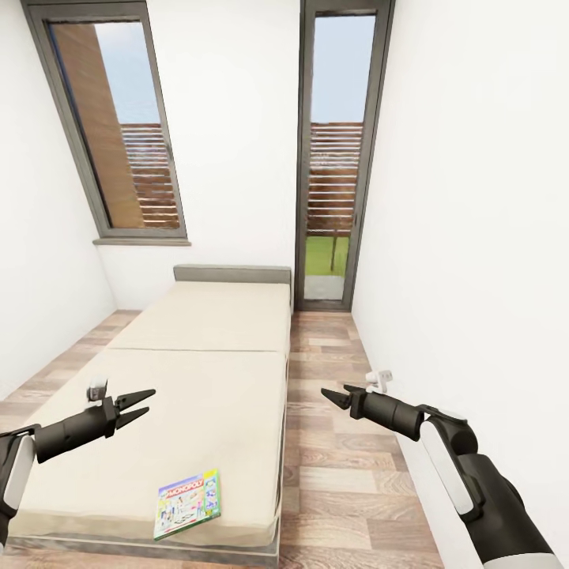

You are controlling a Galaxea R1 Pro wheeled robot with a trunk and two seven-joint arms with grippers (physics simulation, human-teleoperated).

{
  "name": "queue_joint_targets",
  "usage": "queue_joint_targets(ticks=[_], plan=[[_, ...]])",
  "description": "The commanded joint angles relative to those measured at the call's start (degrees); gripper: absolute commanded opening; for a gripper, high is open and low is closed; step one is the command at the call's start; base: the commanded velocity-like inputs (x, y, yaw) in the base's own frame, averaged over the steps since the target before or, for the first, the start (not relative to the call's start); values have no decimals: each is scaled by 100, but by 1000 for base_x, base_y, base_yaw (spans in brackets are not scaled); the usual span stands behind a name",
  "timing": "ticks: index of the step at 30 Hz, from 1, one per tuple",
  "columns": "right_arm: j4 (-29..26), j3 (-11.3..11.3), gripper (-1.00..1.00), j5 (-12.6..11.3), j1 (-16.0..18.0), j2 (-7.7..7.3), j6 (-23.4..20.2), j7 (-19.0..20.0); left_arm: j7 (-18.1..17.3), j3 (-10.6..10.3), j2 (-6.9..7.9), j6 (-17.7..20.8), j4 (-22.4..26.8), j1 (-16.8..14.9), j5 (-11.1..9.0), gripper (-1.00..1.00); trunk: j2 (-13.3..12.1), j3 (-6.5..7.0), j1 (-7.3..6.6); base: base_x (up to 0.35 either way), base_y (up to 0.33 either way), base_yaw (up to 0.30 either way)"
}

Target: Put all the toys in the child's room - the three board games (two on the bed and one on the table), the two jigsaw puzzles on the table, and the tennis ball on the table - inside the toy box on the table in the child's room.

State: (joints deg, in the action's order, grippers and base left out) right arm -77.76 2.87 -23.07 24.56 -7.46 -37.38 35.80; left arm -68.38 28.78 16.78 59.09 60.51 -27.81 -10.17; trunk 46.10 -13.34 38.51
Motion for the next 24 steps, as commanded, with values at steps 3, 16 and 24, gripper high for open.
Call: queue_joint_targets(ticks=[3,16,24], plan=[[-3,3,100,-39,5,1,-42,-11,-7,3,-4,33,-28,-5,-2,100,129,-63,68,-4,1,0],[-16,-10,100,-37,5,-1,-42,-11,65,-4,0,-7,-680,-22,17,100,650,-296,353,0,0,0],[-25,-32,100,-44,5,-1,-44,-9,214,-4,0,0,-757,-23,16,100,730,-332,397,0,0,0]])
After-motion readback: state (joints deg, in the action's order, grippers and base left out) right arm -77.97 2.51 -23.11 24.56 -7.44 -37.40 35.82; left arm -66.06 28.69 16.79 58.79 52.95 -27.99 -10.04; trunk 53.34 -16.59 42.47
